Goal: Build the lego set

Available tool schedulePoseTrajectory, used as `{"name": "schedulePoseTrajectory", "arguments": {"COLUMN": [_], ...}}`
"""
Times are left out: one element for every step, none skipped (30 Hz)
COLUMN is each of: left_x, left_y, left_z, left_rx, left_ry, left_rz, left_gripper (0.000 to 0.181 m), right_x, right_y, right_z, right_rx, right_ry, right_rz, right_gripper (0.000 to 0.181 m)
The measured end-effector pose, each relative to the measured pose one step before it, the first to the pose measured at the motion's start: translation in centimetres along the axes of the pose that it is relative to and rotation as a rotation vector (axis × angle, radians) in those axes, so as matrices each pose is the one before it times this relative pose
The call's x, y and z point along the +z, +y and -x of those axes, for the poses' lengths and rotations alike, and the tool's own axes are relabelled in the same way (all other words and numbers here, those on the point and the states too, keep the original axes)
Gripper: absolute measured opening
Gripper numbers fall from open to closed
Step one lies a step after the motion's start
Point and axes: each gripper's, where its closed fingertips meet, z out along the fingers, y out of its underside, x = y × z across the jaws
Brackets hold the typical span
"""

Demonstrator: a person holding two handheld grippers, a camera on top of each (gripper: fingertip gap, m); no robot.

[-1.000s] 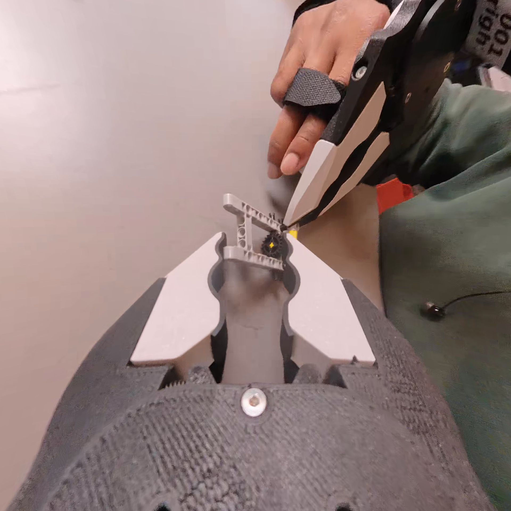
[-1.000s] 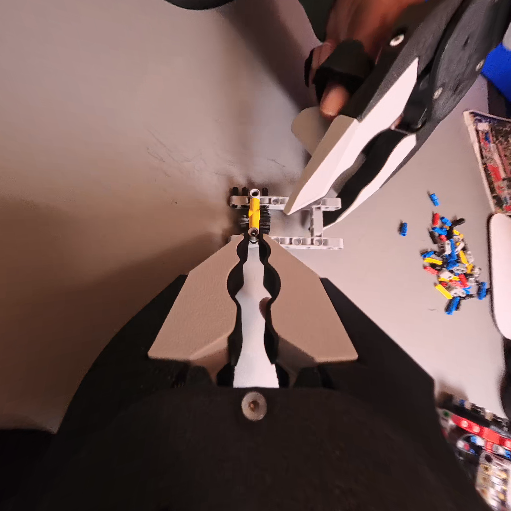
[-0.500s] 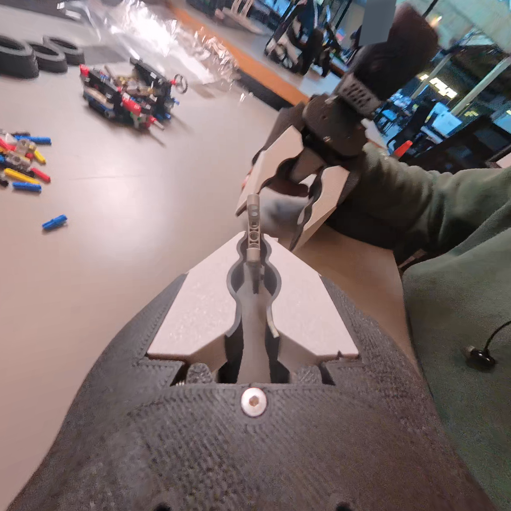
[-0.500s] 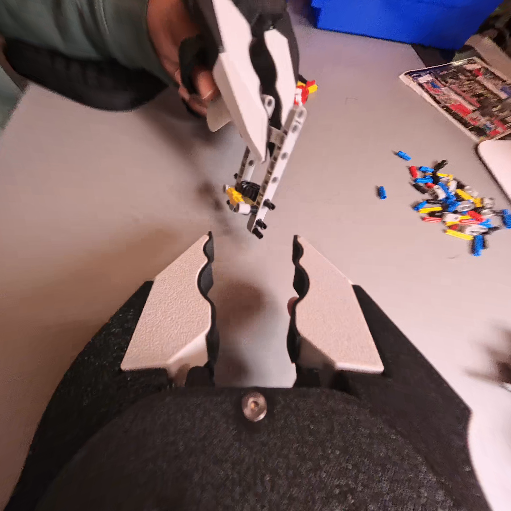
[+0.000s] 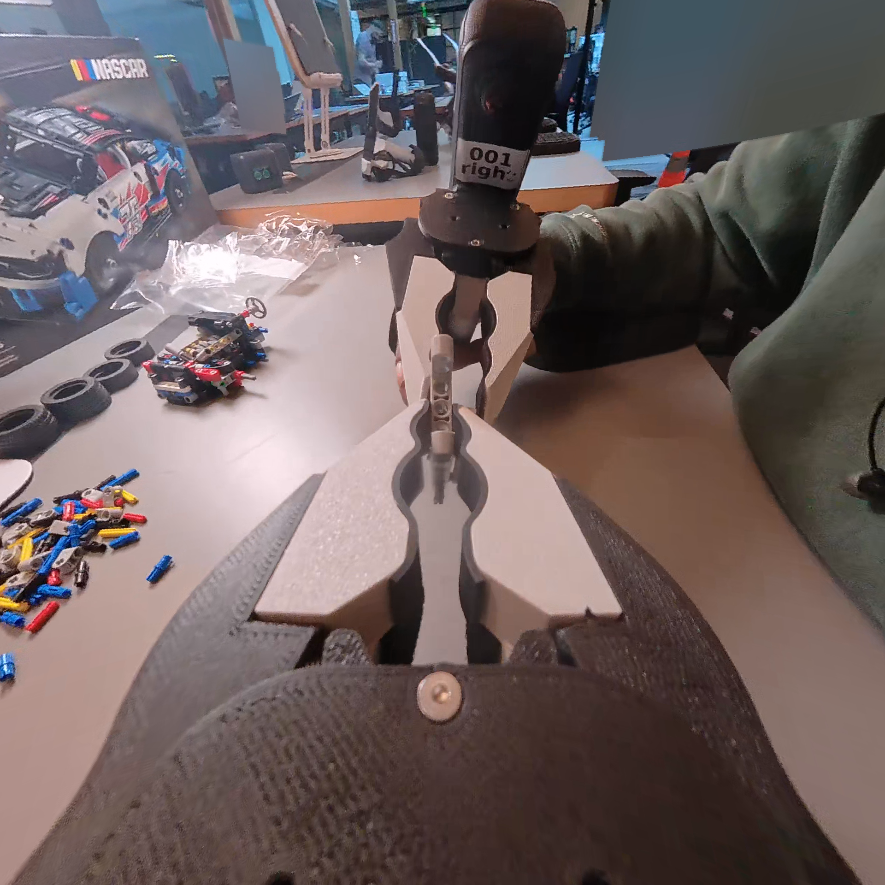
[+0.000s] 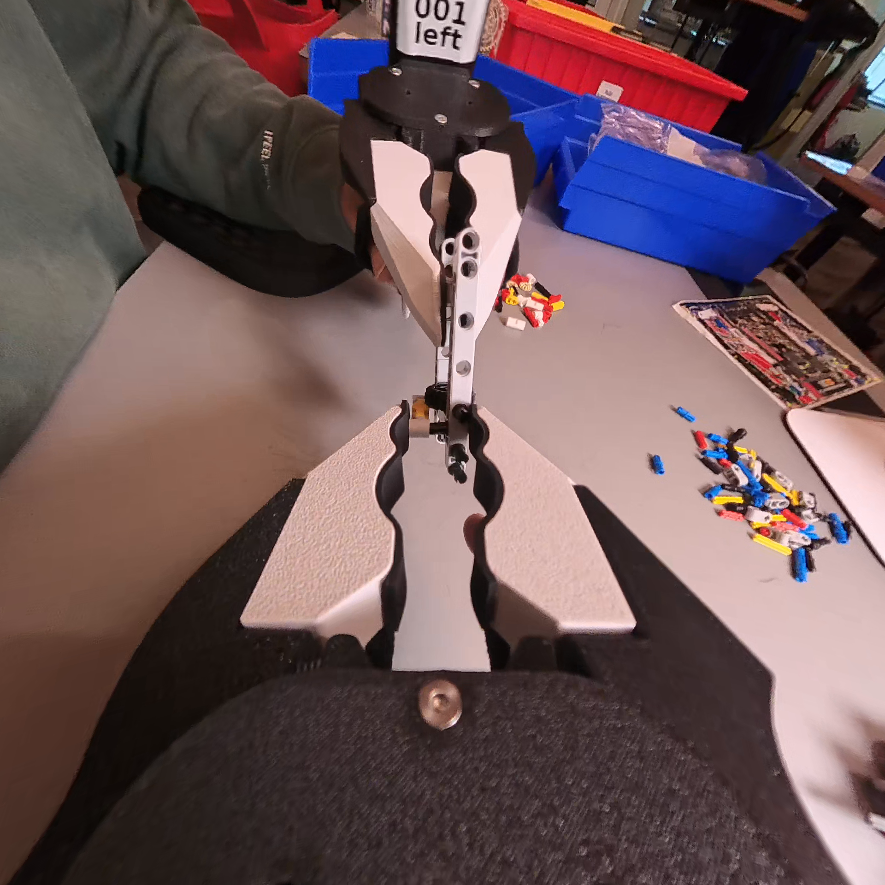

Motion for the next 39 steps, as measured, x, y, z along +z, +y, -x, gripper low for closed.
{"name": "schedulePoseTrajectory", "arguments": {"left_x": [-0.142, -0.157, -0.163, -0.136, -0.116, -0.094, -0.067, -0.034, -0.062, -0.076, -0.078, -0.029, -0.017, 0.014, 0.030, 0.005, -0.031, -0.073, -0.070, -0.043, -0.050, -0.015, 0.010, 0.024, 0.051, 0.093, 0.135, 0.187, 0.220, 0.214, 0.194, 0.157, 0.102, 0.057, -0.003, -0.009, -0.047, -0.056, -0.128], "left_y": [-0.072, -0.090, -0.112, -0.111, -0.061, -0.029, 0.002, 0.036, 0.001, -0.068, -0.113, -0.133, -0.060, -0.048, -0.089, -0.109, -0.137, -0.097, -0.040, 0.016, 0.032, 0.044, 0.021, -0.117, -0.232, -0.236, -0.231, -0.151, -0.036, -0.035, -0.069, -0.065, -0.032, -0.043, -0.033, -0.071, -0.106, -0.088, -0.075], "left_z": [-0.203, -0.231, -0.160, -0.171, -0.187, -0.187, -0.201, -0.136, -0.052, 0.003, -0.012, -0.105, 0.030, 0.058, 0.049, 0.025, 0.032, 0.041, 0.025, 0.048, 0.156, 0.250, 0.161, 0.063, 0.063, 0.011, -0.046, -0.136, -0.211, -0.077, -0.192, -0.208, -0.112, -0.049, -0.044, -0.036, -0.025, 0.030, 0.148], "left_rx": [0.0061, 0.0071, 0.0042, 0.0037, -0.0011, -0.0031, -0.0026, -0.0016, -0.0017, -0.0025, -0.0025, -0.0027, -0.0092, -0.0026, 0.0048, 0.0019, -0.0015, 0.0012, 0.0000, -0.0033, -0.0073, -0.0122, -0.0140, -0.0112, -0.0089, -0.0088, -0.0048, 0.0023, 0.0086, 0.0105, 0.0048, -0.0006, 0.0067, 0.0067, 0.0000, -0.0038, -0.0030, -0.0044, -0.0073], "left_ry": [0.0189, 0.0199, 0.0156, 0.0150, 0.0164, 0.0153, 0.0149, 0.0095, 0.0056, 0.0040, 0.0041, 0.0064, -0.0028, -0.0083, -0.0107, -0.0054, -0.0016, -0.0012, -0.0008, -0.0011, -0.0074, -0.0118, -0.0061, -0.0034, -0.0057, -0.0037, -0.0020, 0.0004, 0.0021, -0.0081, 0.0014, 0.0037, -0.0042, -0.0064, -0.0026, -0.0008, -0.0005, -0.0026, -0.0063], "left_rz": [-0.0016, -0.0031, -0.0043, -0.0053, -0.0036, -0.0039, -0.0025, -0.0001, -0.0010, -0.0060, -0.0086, -0.0091, -0.0035, -0.0034, -0.0052, -0.0026, -0.0016, -0.0028, -0.0023, -0.0018, -0.0015, 0.0003, -0.0010, -0.0088, -0.0156, -0.0155, -0.0134, -0.0051, 0.0064, 0.0068, 0.0044, 0.0031, 0.0023, 0.0013, 0.0022, -0.0001, -0.0023, -0.0010, -0.0014], "left_gripper": [0.005, 0.005, 0.005, 0.005, 0.005, 0.005, 0.006, 0.006, 0.006, 0.006, 0.005, 0.005, 0.005, 0.005, 0.005, 0.005, 0.005, 0.005, 0.005, 0.004, 0.004, 0.004, 0.004, 0.004, 0.004, 0.004, 0.004, 0.004, 0.004, 0.004, 0.004, 0.004, 0.004, 0.005, 0.005, 0.005, 0.006, 0.008, 0.015], "right_x": [0.063, 0.057, 0.060, 0.075, 0.065, 0.078, 0.064, 0.062, 0.066, 0.066, 0.054, 0.015, 0.042, 0.014, -0.056, -0.080, -0.049, -0.012, -0.001, -0.011, -0.037, -0.109, -0.132, -0.114, -0.036, 0.061, 0.169, 0.281, 0.296, 0.260, 0.214, 0.145, 0.060, 0.015, 0.001, -0.014, -0.016, -0.041, -0.062], "right_y": [-0.135, -0.180, -0.188, -0.180, -0.132, -0.082, -0.044, -0.003, -0.011, -0.065, -0.096, -0.110, -0.034, 0.018, -0.056, -0.126, -0.151, -0.172, -0.077, -0.010, 0.078, 0.155, 0.190, 0.159, 0.076, -0.099, -0.168, -0.099, -0.098, -0.031, 0.028, 0.066, 0.017, -0.012, -0.008, -0.064, -0.132, -0.113, -0.096], "right_z": [0.149, 0.179, 0.108, 0.087, 0.114, 0.111, 0.180, 0.139, 0.030, -0.015, -0.035, 0.011, -0.036, -0.109, -0.123, -0.070, 0.026, 0.064, 0.052, -0.025, -0.149, -0.201, -0.199, -0.212, -0.197, 0.027, 0.254, 0.318, 0.232, 0.253, 0.095, 0.026, 0.045, -0.018, -0.031, -0.030, -0.074, -0.068, -0.061], "right_rx": [-0.0193, -0.0171, -0.0149, -0.0128, -0.0103, -0.0086, -0.0027, 0.0007, -0.0016, 0.0017, 0.0070, 0.0136, 0.0079, -0.0007, 0.0047, 0.0085, -0.0011, -0.0069, -0.0065, -0.0045, 0.0035, 0.0160, 0.0212, 0.0233, 0.0250, 0.0248, 0.0241, 0.0161, 0.0070, 0.0030, 0.0021, -0.0028, 0.0043, 0.0096, 0.0042, 0.0029, 0.0039, 0.0006, -0.0016], "right_ry": [0.0008, -0.0015, 0.0019, 0.0031, 0.0000, 0.0004, -0.0053, -0.0045, 0.0022, 0.0037, 0.0033, -0.0021, 0.0012, 0.0064, 0.0042, 0.0004, 0.0000, 0.0026, 0.0029, 0.0041, 0.0055, 0.0005, -0.0032, -0.0020, -0.0009, -0.0096, -0.0177, -0.0157, -0.0071, -0.0082, -0.0006, 0.0012, -0.0034, -0.0030, -0.0023, -0.0010, 0.0008, 0.0010, 0.0012], "right_rz": [-0.0027, -0.0039, -0.0040, -0.0039, -0.0027, 0.0000, 0.0016, 0.0017, 0.0012, -0.0029, -0.0048, -0.0044, -0.0036, 0.0016, 0.0014, -0.0002, -0.0042, -0.0078, -0.0041, -0.0014, -0.0006, -0.0002, -0.0021, -0.0036, -0.0072, -0.0147, -0.0162, -0.0105, -0.0094, -0.0046, -0.0013, -0.0014, -0.0044, -0.0050, -0.0038, -0.0051, -0.0065, -0.0052, -0.0048], "right_gripper": [0.023, 0.023, 0.023, 0.024, 0.023, 0.024, 0.024, 0.023, 0.023, 0.023, 0.023, 0.016, 0.016, 0.016, 0.016, 0.016, 0.016, 0.017, 0.017, 0.021, 0.029, 0.033, 0.036, 0.038, 0.040, 0.040, 0.040, 0.040, 0.040, 0.034, 0.029, 0.025, 0.024, 0.024, 0.023, 0.023, 0.022, 0.022, 0.022]}}
